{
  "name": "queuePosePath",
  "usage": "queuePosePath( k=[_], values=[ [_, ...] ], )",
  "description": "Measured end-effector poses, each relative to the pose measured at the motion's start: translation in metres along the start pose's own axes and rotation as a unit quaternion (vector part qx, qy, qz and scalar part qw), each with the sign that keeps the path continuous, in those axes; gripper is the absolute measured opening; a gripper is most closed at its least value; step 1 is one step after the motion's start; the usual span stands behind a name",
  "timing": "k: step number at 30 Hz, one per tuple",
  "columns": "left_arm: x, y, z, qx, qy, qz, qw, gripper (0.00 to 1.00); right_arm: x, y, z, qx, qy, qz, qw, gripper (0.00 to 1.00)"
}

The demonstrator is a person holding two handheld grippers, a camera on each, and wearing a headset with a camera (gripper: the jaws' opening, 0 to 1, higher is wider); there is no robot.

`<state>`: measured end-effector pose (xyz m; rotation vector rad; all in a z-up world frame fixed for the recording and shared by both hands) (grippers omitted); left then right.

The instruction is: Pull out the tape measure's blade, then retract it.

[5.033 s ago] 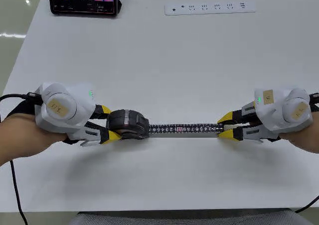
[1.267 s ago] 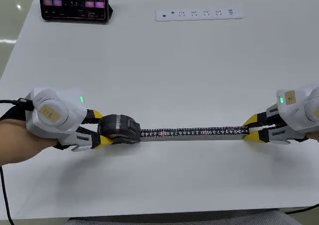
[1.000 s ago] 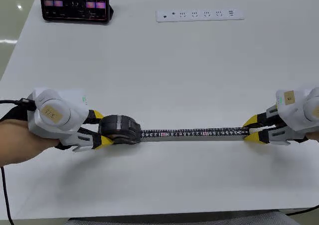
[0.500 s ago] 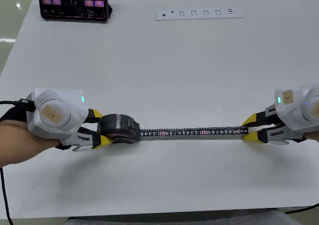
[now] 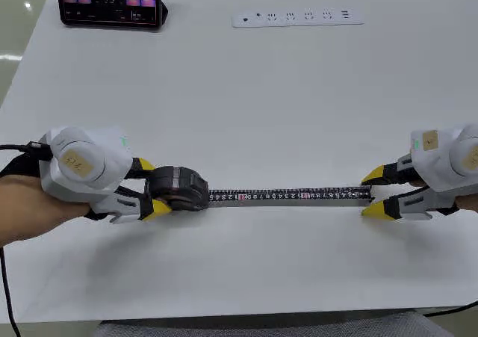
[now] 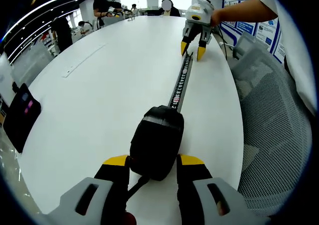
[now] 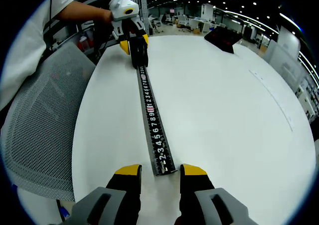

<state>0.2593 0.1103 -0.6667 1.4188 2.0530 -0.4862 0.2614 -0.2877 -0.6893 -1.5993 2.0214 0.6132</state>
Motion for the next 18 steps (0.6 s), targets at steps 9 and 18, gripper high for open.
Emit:
queuePosePath(
  k=[9, 18],
  values=[
    [0.0003, -0.0016, -0.0012, -0.008, 0.006, 0.000, 1.0000, 0.40, -0.0018, -0.0008, -0.0056, 0.011, -0.008, 0.016, 0.9998, 0.34],
    [0.0010, -0.0028, -0.0038, -0.016, 0.008, -0.011, 0.9998, 0.45, -0.0025, 0.0002, -0.0075, 0.015, -0.018, 0.029, 0.9993, 0.38]
  ],
)
Point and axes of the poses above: the centre of the closed fingertips' face, and the gripper's own axes: z roughly forward along the fingers, y roughly to its left, x roughly out of its underside, the point moved 10 cm from there along -z, roughly backward along the fingers, and after that the axes turned 5 degrees about -y, right-handed, at the moved point
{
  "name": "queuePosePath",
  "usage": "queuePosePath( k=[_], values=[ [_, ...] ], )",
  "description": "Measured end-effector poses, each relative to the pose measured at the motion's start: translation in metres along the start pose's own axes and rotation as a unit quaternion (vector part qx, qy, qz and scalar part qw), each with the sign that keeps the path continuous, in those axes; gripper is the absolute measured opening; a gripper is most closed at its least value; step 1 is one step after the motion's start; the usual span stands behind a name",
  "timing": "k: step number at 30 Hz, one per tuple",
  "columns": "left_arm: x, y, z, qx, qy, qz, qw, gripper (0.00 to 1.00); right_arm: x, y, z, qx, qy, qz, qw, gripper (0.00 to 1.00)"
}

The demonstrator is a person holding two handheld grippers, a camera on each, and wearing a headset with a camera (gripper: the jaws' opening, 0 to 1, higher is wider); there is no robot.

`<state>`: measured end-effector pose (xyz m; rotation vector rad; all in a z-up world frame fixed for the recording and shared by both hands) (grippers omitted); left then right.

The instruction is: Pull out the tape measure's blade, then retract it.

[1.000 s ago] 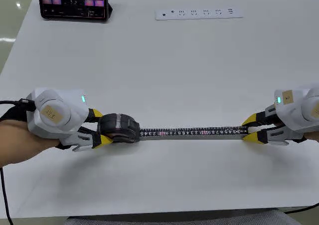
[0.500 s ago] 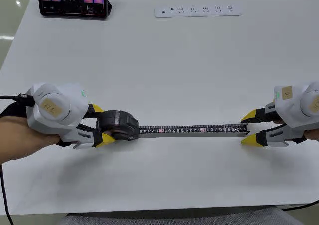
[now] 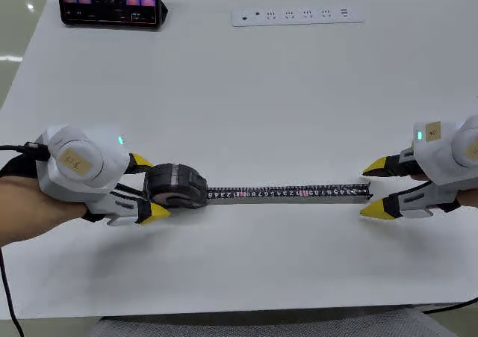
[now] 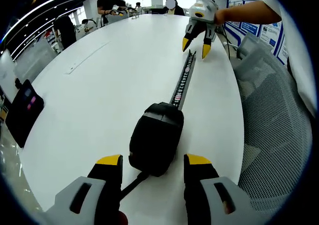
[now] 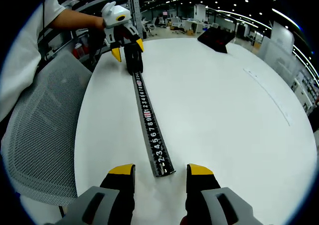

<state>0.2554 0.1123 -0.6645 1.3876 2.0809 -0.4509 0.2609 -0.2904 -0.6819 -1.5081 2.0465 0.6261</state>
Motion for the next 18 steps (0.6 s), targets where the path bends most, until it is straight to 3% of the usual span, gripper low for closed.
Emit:
queuePosePath(
  k=[3, 7, 9, 14, 18],
  values=[
    [0.002, -0.001, -0.002, -0.009, -0.007, -0.020, 0.9997, 0.45, -0.002, 0.003, -0.004, 0.022, -0.026, 0.031, 0.9989, 0.42],
    [0.005, -0.003, -0.005, -0.026, -0.016, -0.029, 0.9991, 0.51, -0.001, 0.007, -0.008, 0.038, -0.035, 0.041, 0.9978, 0.48],
    [0.006, -0.003, -0.007, -0.033, -0.024, -0.042, 0.9983, 0.55, -0.004, 0.007, -0.011, 0.069, -0.049, 0.044, 0.9954, 0.47],
    [0.006, -0.006, -0.012, -0.053, -0.045, -0.062, 0.9957, 0.57, -0.006, 0.011, -0.013, 0.079, -0.063, 0.064, 0.9928, 0.50],
    [0.006, -0.006, -0.013, -0.054, -0.045, -0.061, 0.9956, 0.56, -0.006, 0.011, -0.013, 0.080, -0.064, 0.066, 0.9926, 0.50]
  ],
)
Point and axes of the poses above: the centre of the closed fingertips' face, and the gripper's own axes: z roughly forward along the fingers, y roughly to its left, x roughly out of its underside, the point moved 10 cm from there along -z, roughly backward along the fingers, and after that the axes turned 5 degrees about -y, right-handed, at the moved point
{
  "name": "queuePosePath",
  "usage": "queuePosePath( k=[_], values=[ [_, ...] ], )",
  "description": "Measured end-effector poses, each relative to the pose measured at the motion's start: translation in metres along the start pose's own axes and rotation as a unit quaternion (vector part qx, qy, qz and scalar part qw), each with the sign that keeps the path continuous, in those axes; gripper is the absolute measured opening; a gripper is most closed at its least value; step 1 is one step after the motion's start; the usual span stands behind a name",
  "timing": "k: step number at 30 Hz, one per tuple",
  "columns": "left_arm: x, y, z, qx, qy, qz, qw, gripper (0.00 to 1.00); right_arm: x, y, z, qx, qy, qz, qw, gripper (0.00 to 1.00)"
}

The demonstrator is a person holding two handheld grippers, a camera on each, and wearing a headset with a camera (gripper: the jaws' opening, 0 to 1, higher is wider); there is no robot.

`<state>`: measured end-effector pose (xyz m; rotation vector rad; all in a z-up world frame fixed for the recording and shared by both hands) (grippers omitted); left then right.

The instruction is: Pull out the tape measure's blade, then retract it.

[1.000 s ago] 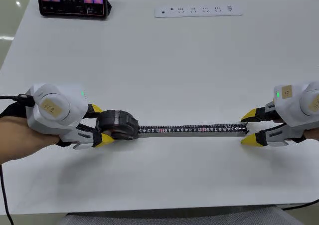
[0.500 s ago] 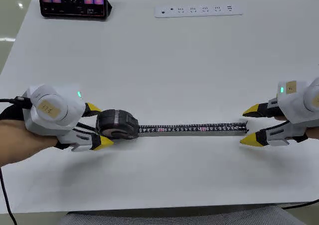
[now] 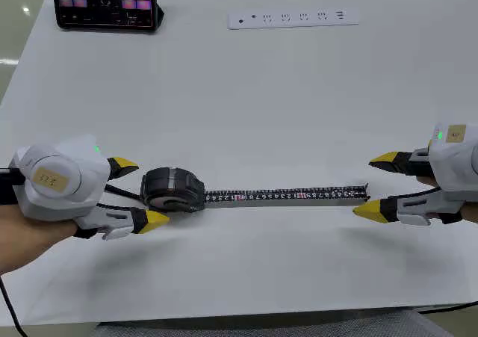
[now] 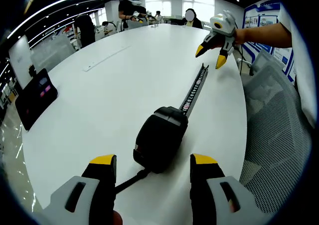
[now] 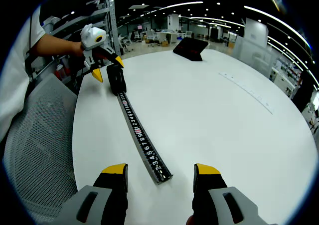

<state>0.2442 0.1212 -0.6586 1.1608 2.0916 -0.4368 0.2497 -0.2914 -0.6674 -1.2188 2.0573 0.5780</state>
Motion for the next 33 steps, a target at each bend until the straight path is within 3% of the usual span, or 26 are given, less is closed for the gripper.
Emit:
queuePosePath(
  k=[7, 20, 33],
  values=[
    [0.001, -0.002, -0.007, -0.018, -0.014, -0.016, 0.9996, 0.58, 0.001, 0.005, -0.003, 0.015, -0.010, 0.008, 0.9998, 0.53],
    [0.012, -0.011, -0.019, -0.056, -0.057, -0.049, 0.9956, 0.65, 0.000, 0.020, -0.010, 0.067, -0.045, 0.007, 0.9967, 0.61],
    [0.014, -0.022, -0.031, -0.073, -0.096, -0.061, 0.9909, 0.78, 0.000, 0.032, -0.014, 0.078, -0.051, 0.014, 0.9955, 0.74]
  ],
)
Point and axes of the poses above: the centre of the closed fingertips' face, and the gripper's own axes: z roughly forward along the fingers, y roughly to its left, x roughly out of its underside, the point moved 10 cm from there along -z, roughly backward along the fingers, and after that the axes turned 5 degrees about -y, right-handed, at the moved point
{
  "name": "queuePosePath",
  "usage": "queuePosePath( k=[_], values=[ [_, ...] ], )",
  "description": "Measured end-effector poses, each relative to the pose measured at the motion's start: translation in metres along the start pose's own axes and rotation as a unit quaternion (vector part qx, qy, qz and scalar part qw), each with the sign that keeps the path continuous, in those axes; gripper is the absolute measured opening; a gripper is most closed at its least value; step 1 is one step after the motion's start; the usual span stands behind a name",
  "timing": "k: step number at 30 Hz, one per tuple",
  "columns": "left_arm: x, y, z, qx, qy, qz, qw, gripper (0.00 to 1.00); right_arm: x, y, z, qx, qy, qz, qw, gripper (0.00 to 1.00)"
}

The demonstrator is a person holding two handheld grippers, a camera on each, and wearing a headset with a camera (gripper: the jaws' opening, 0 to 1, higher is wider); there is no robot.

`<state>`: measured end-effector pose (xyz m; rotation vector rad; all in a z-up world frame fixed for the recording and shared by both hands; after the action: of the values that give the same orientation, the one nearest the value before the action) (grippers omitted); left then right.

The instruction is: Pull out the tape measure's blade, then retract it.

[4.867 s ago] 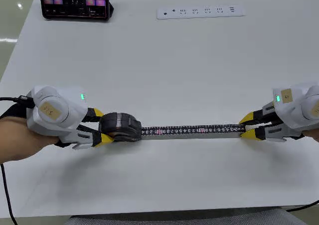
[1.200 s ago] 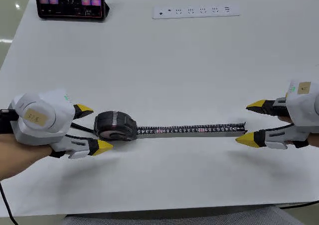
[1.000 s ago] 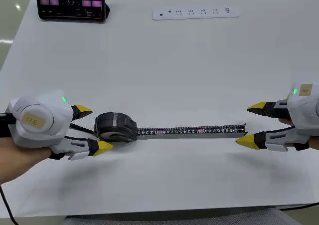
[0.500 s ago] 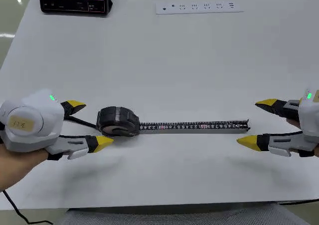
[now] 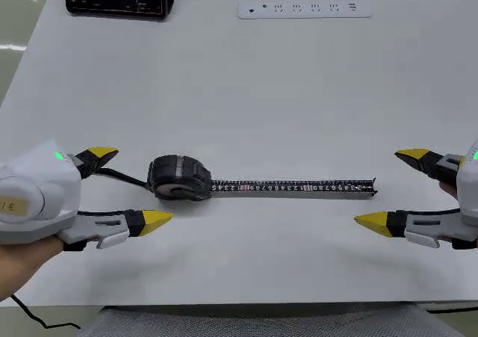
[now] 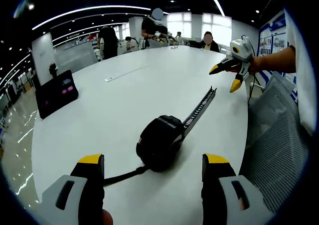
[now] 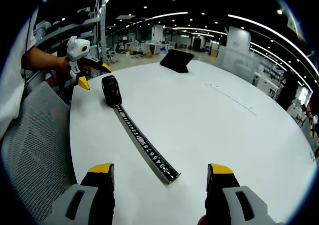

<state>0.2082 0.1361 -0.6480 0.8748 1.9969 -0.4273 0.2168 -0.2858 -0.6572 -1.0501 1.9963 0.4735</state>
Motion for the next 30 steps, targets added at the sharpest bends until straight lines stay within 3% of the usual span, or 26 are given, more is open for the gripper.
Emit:
queuePosePath(
  k=[12, 30],
  values=[
    [0.009, -0.007, -0.014, -0.022, -0.011, -0.031, 0.9992, 0.88, 0.003, 0.013, -0.008, 0.010, -0.012, 0.010, 0.9998, 0.84],
    [0.023, -0.021, -0.029, -0.042, -0.018, -0.048, 0.9978, 0.99, 0.011, 0.027, -0.013, 0.020, -0.012, 0.032, 0.9992, 0.96]
  ],
)
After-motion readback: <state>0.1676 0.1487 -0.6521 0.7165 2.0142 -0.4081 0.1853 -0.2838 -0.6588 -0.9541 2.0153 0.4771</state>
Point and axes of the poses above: the centre of the closed fingertips' face, and the gripper's own axes: z roughly forward along the fingers, y roughly to its left, x roughly out of its underside, the point moved 10 cm from there along -z, roughly backward along the fingers, and after that the axes turned 5 degrees about -y, right-handed, at the moved point
